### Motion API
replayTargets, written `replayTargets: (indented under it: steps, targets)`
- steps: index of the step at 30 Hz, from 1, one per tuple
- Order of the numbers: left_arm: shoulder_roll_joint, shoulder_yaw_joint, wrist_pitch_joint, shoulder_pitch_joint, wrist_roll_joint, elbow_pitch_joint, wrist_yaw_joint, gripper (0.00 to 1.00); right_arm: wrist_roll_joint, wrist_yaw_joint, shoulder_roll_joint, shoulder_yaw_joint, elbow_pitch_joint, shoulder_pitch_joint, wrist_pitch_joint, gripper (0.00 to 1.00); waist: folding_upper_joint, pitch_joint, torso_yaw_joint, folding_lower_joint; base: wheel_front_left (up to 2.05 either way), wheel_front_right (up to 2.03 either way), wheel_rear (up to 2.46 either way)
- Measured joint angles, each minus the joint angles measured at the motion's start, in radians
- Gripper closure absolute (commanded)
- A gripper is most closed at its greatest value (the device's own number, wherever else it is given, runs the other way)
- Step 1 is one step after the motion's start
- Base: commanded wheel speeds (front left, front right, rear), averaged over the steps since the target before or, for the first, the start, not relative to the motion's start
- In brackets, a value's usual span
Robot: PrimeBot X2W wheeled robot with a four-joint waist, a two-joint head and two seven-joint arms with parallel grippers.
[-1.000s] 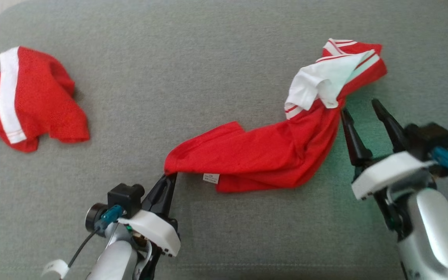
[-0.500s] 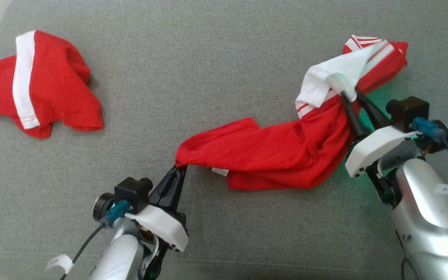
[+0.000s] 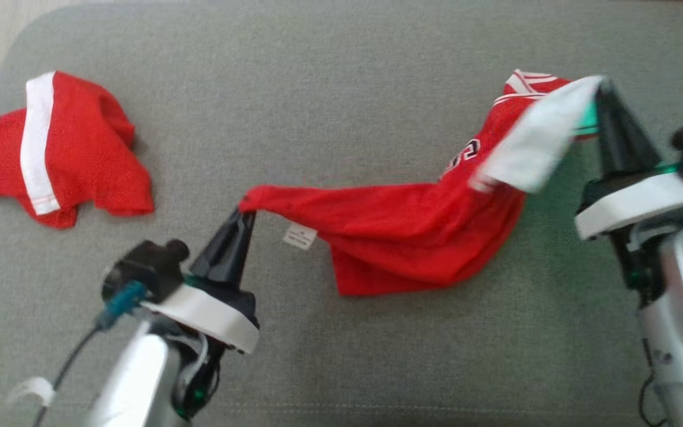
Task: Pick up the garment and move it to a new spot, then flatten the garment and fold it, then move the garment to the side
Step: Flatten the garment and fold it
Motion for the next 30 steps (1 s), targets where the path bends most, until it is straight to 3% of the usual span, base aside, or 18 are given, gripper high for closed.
replayTargets:
  steps: [11,18,30]
  targets:
    - [0.071,0.065,0.159,-0.012,-0.085,-0.322,0.005,1.0,-0.025,0.0,-0.024,-0.172,-0.372,0.049,0.063,1.0,0.0,-0.072,-0.03,0.0,0.0,0.0,0.0]
    - [0.119,0.126,0.242,-0.125,-0.098,-0.462,0.023,1.0,-0.036,0.0,-0.048,-0.266,-0.574,0.05,0.131,1.0,0.0,-0.116,-0.05,0.0,0.0,0.0,0.0]
    - [0.142,0.154,0.34,-0.198,-0.144,-0.512,0.035,1.0,-0.012,0.0,-0.072,-0.306,-0.64,0.011,0.194,1.0,0.0,-0.145,-0.07,0.0,0.0,0.0,0.0]
